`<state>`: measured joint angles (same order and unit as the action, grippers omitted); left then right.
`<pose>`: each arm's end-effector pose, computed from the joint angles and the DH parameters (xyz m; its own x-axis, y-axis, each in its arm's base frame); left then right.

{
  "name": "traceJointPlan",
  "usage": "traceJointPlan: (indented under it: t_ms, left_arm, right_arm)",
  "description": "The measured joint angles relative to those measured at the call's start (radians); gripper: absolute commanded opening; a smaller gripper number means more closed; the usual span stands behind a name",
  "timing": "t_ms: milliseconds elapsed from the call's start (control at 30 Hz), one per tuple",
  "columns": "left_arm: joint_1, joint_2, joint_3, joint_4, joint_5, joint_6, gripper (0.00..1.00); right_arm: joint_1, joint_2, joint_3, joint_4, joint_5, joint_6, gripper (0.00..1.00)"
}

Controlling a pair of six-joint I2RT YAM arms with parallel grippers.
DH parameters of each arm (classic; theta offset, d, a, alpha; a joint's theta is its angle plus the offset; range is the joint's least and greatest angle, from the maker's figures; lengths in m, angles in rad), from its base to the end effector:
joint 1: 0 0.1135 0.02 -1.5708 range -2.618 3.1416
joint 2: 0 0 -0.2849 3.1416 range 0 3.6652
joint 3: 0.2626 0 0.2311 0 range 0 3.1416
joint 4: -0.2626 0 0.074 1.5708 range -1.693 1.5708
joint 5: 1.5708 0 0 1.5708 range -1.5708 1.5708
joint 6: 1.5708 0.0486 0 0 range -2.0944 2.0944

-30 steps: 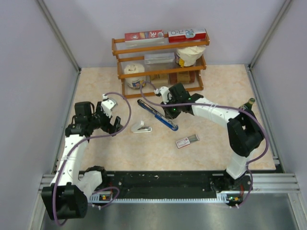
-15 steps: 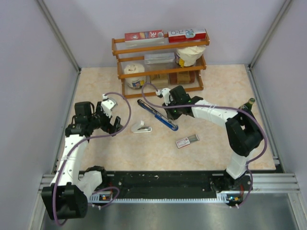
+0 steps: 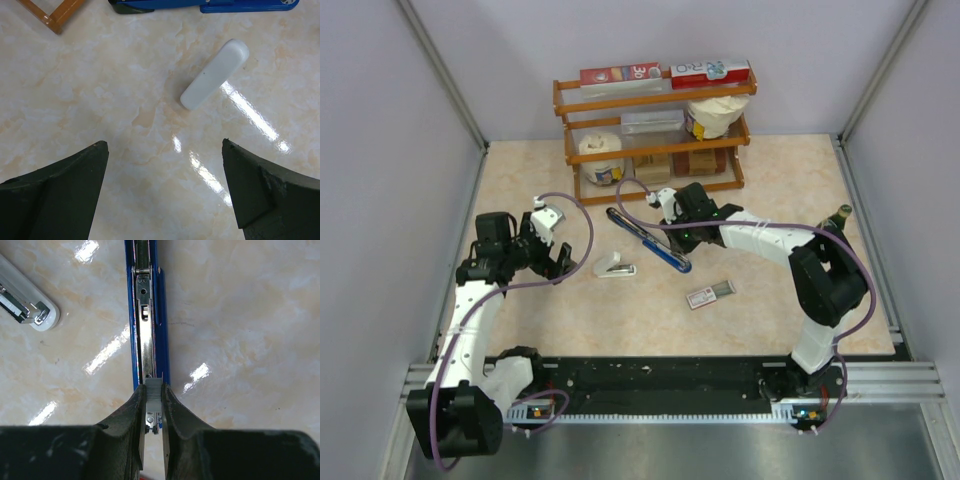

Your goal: Load the staples into the stapler

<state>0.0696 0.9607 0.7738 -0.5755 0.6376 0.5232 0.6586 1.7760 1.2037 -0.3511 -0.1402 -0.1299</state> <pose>0.1706 -0.0171 0.2864 -0.4102 0.3739 -0.8319 0.6679 0.7443 0.0052 0.2899 0.2329 0.2246 -0.5384 -0.5788 -0.6125 -0.7487 0.6621 0.0324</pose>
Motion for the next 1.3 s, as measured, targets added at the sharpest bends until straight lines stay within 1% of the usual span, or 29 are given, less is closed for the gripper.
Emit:
traceJointPlan:
  t_ms: [1300]
  left_arm:
    - [0.0,0.006,0.0,0.0,0.001,0.003,0.99]
  right_arm:
    - [0.022,-0.005,-0.002,-0.012,0.022,-0.039,0.06]
